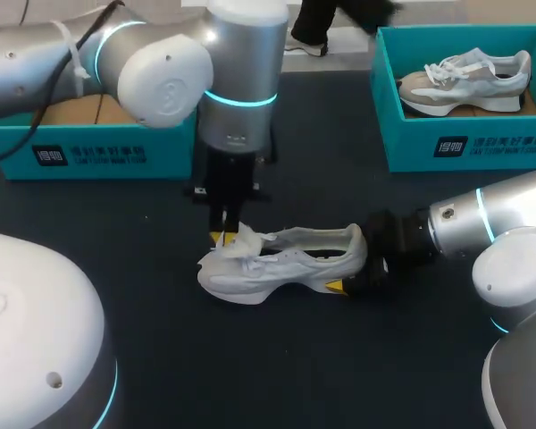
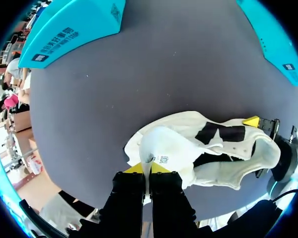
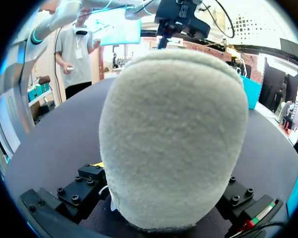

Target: Take the shoe out of the shoebox, open the shoe tongue, remove and reinsert the insole, then place the shoe into the shoebox

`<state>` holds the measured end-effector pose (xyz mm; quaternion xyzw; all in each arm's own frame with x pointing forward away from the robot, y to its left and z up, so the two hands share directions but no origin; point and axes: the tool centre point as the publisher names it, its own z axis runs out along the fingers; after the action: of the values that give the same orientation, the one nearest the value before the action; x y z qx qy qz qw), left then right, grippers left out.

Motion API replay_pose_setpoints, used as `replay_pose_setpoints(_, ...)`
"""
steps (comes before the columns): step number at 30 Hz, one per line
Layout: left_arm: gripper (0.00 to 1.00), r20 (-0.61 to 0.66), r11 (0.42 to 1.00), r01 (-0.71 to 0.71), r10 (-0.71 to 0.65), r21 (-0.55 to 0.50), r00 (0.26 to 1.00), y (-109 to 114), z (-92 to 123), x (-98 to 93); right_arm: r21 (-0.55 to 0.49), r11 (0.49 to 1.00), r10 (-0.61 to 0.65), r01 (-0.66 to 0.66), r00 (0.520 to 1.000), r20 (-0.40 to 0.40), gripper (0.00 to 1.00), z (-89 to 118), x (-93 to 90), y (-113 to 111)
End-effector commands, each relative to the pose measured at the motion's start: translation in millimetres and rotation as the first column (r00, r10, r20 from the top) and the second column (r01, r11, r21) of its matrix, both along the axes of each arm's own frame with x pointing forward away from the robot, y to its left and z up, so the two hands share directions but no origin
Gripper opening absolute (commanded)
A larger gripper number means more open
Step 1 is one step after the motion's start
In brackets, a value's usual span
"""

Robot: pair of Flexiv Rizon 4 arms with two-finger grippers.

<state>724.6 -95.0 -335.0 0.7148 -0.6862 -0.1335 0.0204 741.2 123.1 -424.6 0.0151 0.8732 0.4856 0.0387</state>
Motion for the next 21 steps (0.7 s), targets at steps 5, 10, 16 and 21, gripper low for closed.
replay_pose_setpoints(5, 0.0, -0.017, 0.998, -0.061, 0.061, 0.017, 0.998, 10, -36, 0.6, -0.003, 1.0, -0.002, 0.002, 1.0, 0.001, 0.0, -2, 1.0, 1)
replay_pose_setpoints(10, 0.0, -0.044, 0.996, -0.086, 0.087, 0.024, 0.995, 18, -47, -1.5, -0.003, 1.0, -0.002, 0.002, 1.0, 0.001, 0.0, -2, 1.0, 1)
replay_pose_setpoints(16, 0.43, -0.078, 0.994, -0.108, 0.108, 0.014, 0.991, 31, -47, -2.4, -0.003, 1.0, -0.002, 0.002, 1.0, 0.001, 0.0, -2, 1.0, 1)
replay_pose_setpoints(21, 0.51, -0.07, 0.994, -0.112, 0.112, -0.003, 0.991, 38, -36, -1.2, -0.003, 1.0, -0.002, 0.002, 1.0, 0.001, 0.0, -2, 1.0, 1)
